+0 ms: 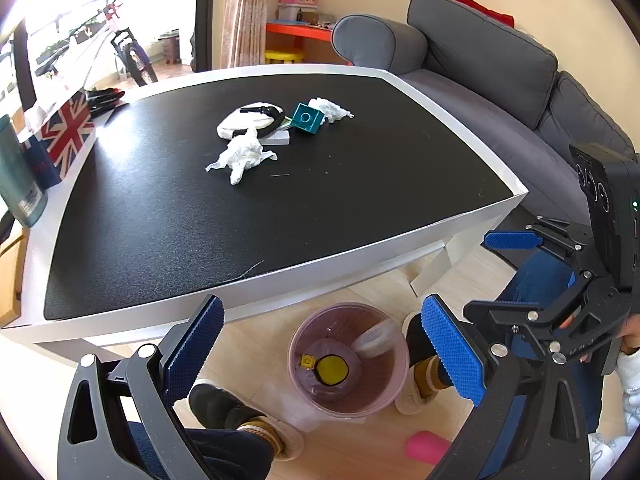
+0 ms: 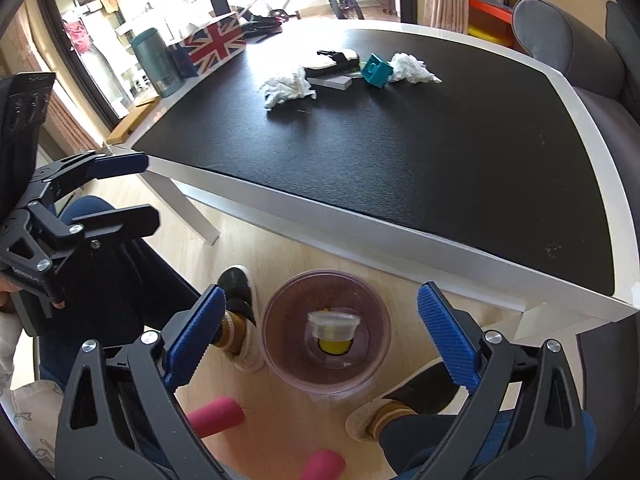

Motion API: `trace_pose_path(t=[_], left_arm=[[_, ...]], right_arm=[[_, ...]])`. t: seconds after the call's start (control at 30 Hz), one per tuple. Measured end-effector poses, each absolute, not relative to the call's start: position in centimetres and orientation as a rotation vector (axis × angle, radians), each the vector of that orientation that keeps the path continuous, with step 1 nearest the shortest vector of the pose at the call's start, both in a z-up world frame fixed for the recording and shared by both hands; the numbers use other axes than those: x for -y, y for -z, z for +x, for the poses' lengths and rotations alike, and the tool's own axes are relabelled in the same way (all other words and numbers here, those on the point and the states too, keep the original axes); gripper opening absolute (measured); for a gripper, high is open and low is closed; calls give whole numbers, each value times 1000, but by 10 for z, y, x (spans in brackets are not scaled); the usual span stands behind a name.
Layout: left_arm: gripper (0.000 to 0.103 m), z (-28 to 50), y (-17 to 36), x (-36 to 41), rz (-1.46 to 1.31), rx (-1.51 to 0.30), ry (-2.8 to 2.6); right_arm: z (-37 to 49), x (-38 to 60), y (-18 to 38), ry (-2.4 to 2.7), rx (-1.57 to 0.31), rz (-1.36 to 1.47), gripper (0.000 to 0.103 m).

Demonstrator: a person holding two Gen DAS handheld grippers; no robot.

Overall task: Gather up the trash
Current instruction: 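Move the left gripper to the crumpled white tissue and close on it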

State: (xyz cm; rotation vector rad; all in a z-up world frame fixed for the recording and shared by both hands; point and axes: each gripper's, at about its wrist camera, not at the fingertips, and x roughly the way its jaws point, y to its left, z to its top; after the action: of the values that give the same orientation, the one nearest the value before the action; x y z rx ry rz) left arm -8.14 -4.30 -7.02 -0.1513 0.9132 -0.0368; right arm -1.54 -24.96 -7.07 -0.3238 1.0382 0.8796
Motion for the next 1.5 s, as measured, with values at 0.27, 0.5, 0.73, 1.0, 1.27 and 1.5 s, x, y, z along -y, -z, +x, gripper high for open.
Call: trace_pose_path(t=[0.27,0.5,0.73,1.0,1.27,1.5], left_arm=[[95,-80,73,41,-157,-920,42],[95,-78,69,43,-150,-911,42],[95,-68,56,38,-135,-893,32],[95,-37,39,22,-103,-865,19],[95,3,37,3,-101,-867,-5],[95,37,50,-13,-116,-900,-24]], right_arm=[[-10,254,71,-852,-1046,-311,97],[-8,257,66,-839,-1041,-305,97],[4,259,48,-827,-1002,-288,98],[39,247,25,-813,-952,-262,98],[69,234,18,-811,-932,-261,98],[88,221,16,-817,-926,-272,98]])
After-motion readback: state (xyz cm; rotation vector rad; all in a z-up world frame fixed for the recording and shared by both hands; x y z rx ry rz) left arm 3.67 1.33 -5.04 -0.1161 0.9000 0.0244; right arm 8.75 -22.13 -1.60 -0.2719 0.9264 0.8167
